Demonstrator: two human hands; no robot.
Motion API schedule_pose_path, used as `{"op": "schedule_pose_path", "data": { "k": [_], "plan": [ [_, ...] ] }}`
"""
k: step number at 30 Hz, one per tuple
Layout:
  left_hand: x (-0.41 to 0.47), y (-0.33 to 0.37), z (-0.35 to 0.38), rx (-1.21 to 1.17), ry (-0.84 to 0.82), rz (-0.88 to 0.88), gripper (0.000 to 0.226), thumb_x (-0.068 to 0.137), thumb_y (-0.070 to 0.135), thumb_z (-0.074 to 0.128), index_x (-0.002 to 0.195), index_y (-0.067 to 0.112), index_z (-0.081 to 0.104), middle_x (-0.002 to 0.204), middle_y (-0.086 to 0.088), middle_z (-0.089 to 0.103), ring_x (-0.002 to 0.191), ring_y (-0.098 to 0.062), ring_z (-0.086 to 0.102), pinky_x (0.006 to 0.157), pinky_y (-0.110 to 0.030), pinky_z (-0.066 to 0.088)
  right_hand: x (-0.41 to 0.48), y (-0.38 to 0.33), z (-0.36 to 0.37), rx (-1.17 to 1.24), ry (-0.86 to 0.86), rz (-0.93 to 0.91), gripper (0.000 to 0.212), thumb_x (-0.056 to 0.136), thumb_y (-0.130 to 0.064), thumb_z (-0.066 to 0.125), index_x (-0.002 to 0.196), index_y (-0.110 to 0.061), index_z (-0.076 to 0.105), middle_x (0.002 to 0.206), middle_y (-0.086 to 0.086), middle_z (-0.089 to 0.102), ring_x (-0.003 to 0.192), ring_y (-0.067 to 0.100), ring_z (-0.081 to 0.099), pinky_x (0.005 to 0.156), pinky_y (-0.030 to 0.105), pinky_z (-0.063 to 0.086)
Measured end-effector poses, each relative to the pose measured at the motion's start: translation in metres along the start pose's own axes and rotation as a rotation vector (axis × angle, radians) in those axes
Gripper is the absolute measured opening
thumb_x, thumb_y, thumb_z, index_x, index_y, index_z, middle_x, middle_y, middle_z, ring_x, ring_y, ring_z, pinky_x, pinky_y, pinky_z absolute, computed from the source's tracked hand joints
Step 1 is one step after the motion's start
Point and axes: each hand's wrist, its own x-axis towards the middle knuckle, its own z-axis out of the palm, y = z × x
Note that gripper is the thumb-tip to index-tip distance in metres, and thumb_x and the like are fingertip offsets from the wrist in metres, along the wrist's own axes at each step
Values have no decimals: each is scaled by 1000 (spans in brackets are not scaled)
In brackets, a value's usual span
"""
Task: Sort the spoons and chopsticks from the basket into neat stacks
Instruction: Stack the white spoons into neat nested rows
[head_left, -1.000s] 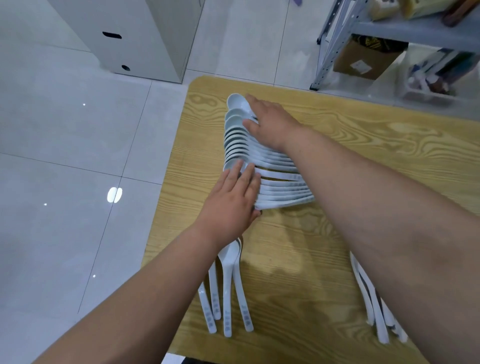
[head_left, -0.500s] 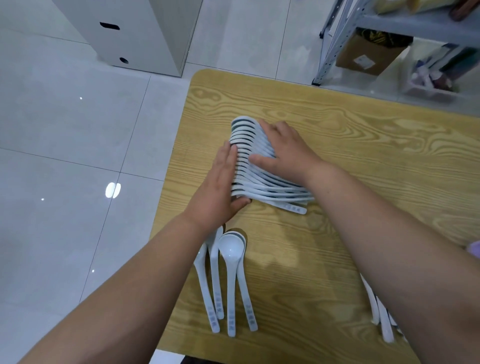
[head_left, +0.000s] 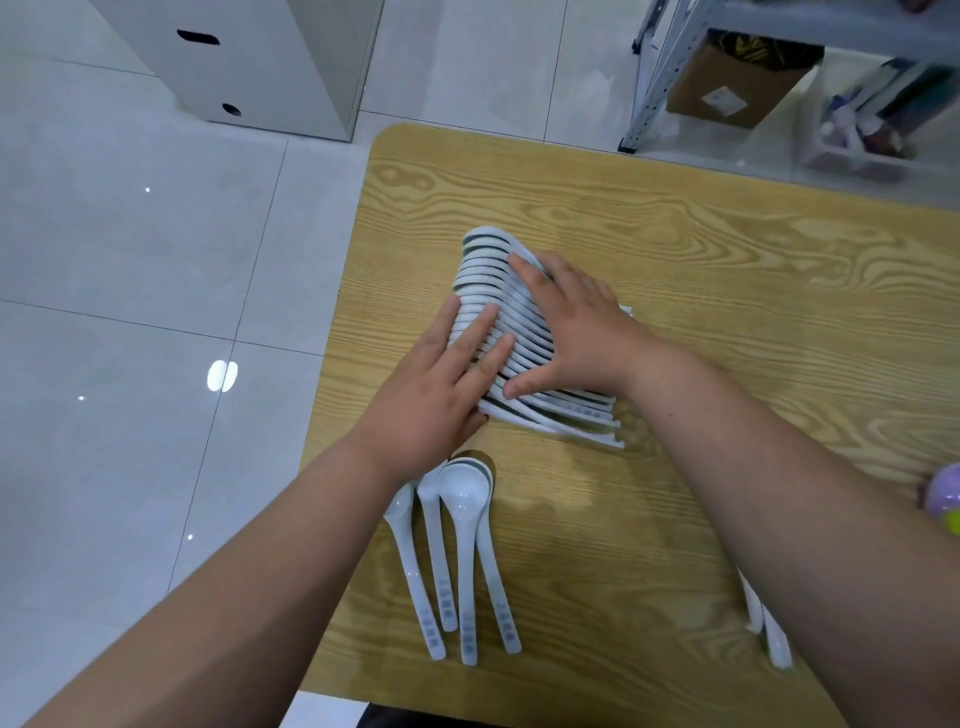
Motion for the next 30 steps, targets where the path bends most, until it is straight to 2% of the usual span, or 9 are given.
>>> {"op": "schedule_pose_path", "data": {
  "k": [4,7,9,10,13,19,24,27,30],
  "plan": [
    [-8,2,-4,-41,-15,-9,78,91,39,63,155,7,32,164,-20,18,151,-47,6,121,-56,22,0,-1,4,-54,2,-14,142,54,-89,68,156,-37,-16,166,-1,-12,154,22,-5,124,47,3],
    [-15,1,-5,-93,53,-42,65,92,29,68,148,4,45,156,-21,36,147,-45,26,118,-54,30,0,-1,4,-51,6,-15,142,53,-89,68,155,-39,-17,166,-2,-12,154,23,-5,125,48,4],
    [-21,3,-6,-98,172,-67,46,87,19,72,130,4,62,134,-19,56,127,-40,49,108,-47,40,0,-1,3,-52,-1,-11,142,53,-89,68,155,-39,-18,166,-3,-13,154,22,-6,125,49,3],
    [-24,4,-7,-92,227,-80,36,86,15,72,121,7,66,120,-16,60,114,-36,53,101,-43,43,0,-1,3,-58,-6,-9,142,53,-89,68,155,-39,-19,166,-3,-14,154,22,-7,124,48,2],
    [-27,9,-8,-127,297,-81,20,88,11,62,108,12,60,100,-12,60,91,-28,51,82,-35,44,-2,-3,3,-82,-17,-8,144,54,-90,67,155,-37,-20,166,-2,-16,154,21,-9,123,47,-1],
    [-30,10,-9,-190,246,-184,25,84,13,62,107,4,64,101,-15,61,94,-27,51,83,-30,42,-2,-2,4,-68,-8,-12,137,58,-91,61,156,-37,-18,166,-4,-16,154,21,-10,124,48,-1],
    [-33,10,-10,-159,193,-157,29,76,-5,72,104,0,65,106,-15,66,95,-30,56,89,-33,42,-2,-2,5,-80,5,-15,136,61,-84,69,156,-37,-18,166,-3,-16,154,22,-10,124,47,-1],
    [-36,11,-12,-156,201,-126,19,85,5,62,104,1,64,103,-14,66,91,-32,59,87,-35,44,-3,-3,6,-90,21,-11,137,62,-80,73,155,-38,-18,166,-2,-15,154,22,-9,124,47,0],
    [-40,15,-11,-179,163,-138,22,88,20,60,107,10,57,98,-10,64,89,-27,55,79,-33,45,-3,-5,8,-107,38,-8,136,63,-77,73,155,-37,-18,166,0,-13,154,23,-7,124,48,1]
  ]
}}
